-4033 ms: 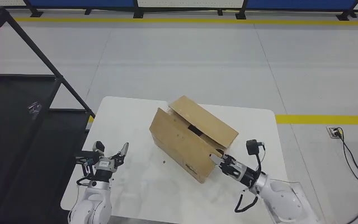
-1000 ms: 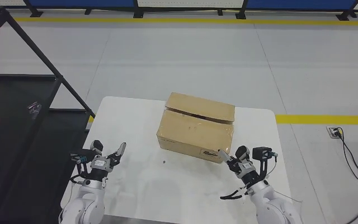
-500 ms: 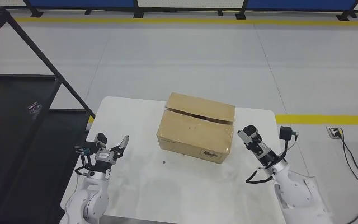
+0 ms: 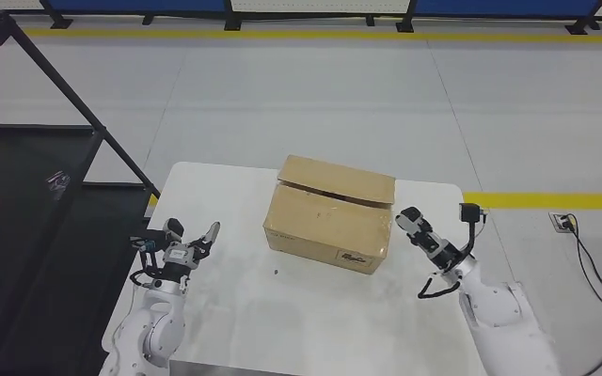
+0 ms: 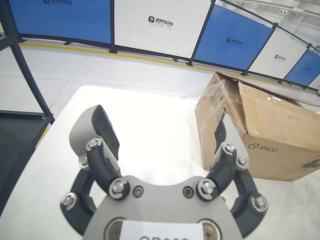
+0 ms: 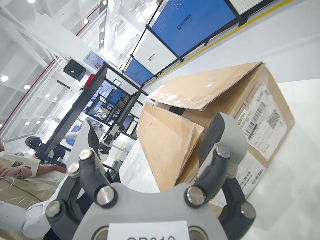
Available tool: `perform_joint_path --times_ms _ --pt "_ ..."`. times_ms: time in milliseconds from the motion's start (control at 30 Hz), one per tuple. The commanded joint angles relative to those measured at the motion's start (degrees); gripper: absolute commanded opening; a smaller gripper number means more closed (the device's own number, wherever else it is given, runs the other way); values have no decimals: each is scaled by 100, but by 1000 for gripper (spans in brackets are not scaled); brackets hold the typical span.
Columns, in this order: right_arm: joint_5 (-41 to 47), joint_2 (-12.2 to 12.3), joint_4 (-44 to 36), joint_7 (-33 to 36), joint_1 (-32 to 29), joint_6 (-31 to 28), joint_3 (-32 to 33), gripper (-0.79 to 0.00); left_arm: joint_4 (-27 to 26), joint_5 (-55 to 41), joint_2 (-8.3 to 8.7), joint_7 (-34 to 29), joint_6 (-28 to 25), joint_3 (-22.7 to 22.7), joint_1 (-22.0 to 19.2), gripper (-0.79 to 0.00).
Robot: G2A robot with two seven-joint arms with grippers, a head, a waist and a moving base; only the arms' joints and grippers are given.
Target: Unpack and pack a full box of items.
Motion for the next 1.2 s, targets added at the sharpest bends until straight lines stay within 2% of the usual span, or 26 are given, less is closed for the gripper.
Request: perform_joint_path --times_ms 0,100,133,167,200,233,300,333,433,500,567,667,767,867,933,1000,1167 --pt "228 12 361 332 251 -134 -63 0 22 -22 -3 1 5 9 -9 0" --pt "547 28 795 776 564 -251 -150 0 20 -2 0 2 26 4 -1 0" --pt "662 32 930 937 664 -261 -190 -49 14 8 0 3 49 -2 3 0" --pt "772 33 1052 1068 756 -281 -225 -132 10 18 1 6 63 -8 7 0" --pt "844 36 1166 1200 842 -300 -264 -154 14 15 2 -2 80 -16 10 0" --pt "889 41 1281 1292 929 -313 -287 -256 14 18 3 -9 91 -22 10 0" --pt "1018 39 1451 1440 1050 -373 -359 -277 20 18 4 -11 117 -35 12 0" --pt "1105 37 1507 1555 1096 -421 -408 -416 25 19 4 -9 129 -38 14 0" --pt "1278 48 1637 1787 1183 -545 -478 -459 55 27 6 -26 154 -44 7 0" --pt "1313 61 1685 1871 1218 -575 -502 -557 75 14 5 -32 158 -45 -4 0" --pt "1374 76 1681 1995 1224 -622 -529 -588 98 17 6 -45 163 -47 -21 0" --pt "1322 114 1611 2177 1196 -610 -555 -591 133 12 7 -55 156 -45 -57 0" --pt "1166 148 1451 2191 1120 -532 -571 -548 166 3 6 -73 154 -37 -93 0" --pt "973 174 1253 2097 1010 -420 -592 -551 188 2 7 -95 127 -25 -124 0" --pt "909 183 1117 2014 932 -368 -618 -631 201 8 8 -101 118 -20 -141 0" --pt "860 191 1011 1974 867 -333 -644 -785 217 5 9 -101 100 -17 -157 0" --pt "876 225 702 1980 688 -367 -694 -785 329 -1 16 -97 64 -42 -210 0"
